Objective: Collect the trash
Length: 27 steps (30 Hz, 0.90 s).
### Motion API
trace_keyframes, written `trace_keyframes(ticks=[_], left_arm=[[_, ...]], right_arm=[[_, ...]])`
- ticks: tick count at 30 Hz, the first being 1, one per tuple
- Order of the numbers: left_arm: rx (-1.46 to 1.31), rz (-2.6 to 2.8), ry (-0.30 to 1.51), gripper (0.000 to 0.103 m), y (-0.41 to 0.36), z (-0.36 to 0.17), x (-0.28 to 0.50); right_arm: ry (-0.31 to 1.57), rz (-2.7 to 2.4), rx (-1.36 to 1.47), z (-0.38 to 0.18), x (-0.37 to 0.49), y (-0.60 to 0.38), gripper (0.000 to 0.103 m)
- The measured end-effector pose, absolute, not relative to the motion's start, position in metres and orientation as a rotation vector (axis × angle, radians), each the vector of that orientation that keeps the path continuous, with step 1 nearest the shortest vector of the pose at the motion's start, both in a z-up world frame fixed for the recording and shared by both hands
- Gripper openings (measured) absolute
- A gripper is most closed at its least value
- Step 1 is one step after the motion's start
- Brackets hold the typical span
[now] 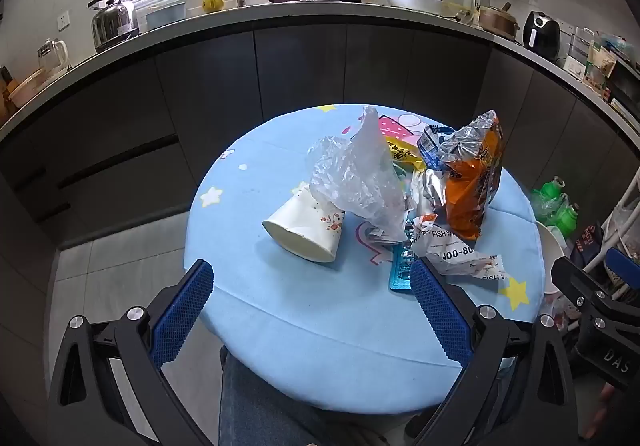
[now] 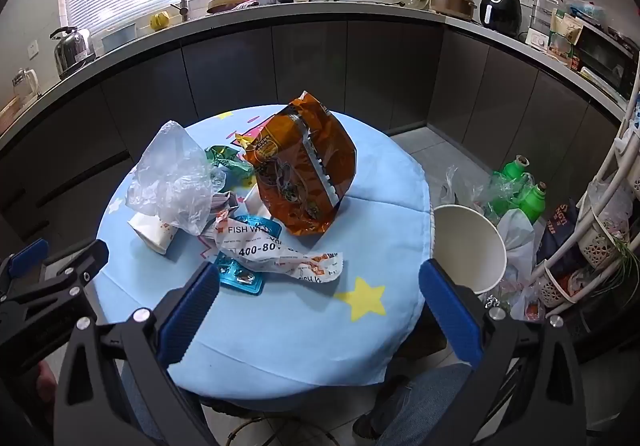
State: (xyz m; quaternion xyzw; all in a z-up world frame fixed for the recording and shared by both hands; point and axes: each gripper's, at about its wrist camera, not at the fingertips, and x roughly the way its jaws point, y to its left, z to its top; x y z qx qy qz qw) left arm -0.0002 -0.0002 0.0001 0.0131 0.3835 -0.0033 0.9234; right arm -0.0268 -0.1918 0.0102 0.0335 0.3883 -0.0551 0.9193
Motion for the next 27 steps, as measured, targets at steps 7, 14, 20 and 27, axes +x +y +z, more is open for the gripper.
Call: trace_keyframes(ticks=[7,14,20,27], left_arm=[[0.028,-0.008,0.786,0.094,0.0003,0.0006,-0.0002],[0.029,-0.005,0.787,0.094,0.0000,0.0002,0.0003],[0.025,-0.009,0.790,0.094,0.0005,0.0006,0.0012],[0.026,-0.010,0.786,0.094,-0.0049,0.0054,0.0000]], right_arm=[[0.799,-0.114,0.070,0.0111,-0.0269,-0.1925,0.100],[0.799,-0.116,0.070,0.0100,-0.0276,-0.1921,0.100],[0.799,-0.113,0.072,0.0110,-0.0266,-0.1941,0.100],[0.798,-0.113,0.075,0.0116,-0.0274,-0.1945,0.100]])
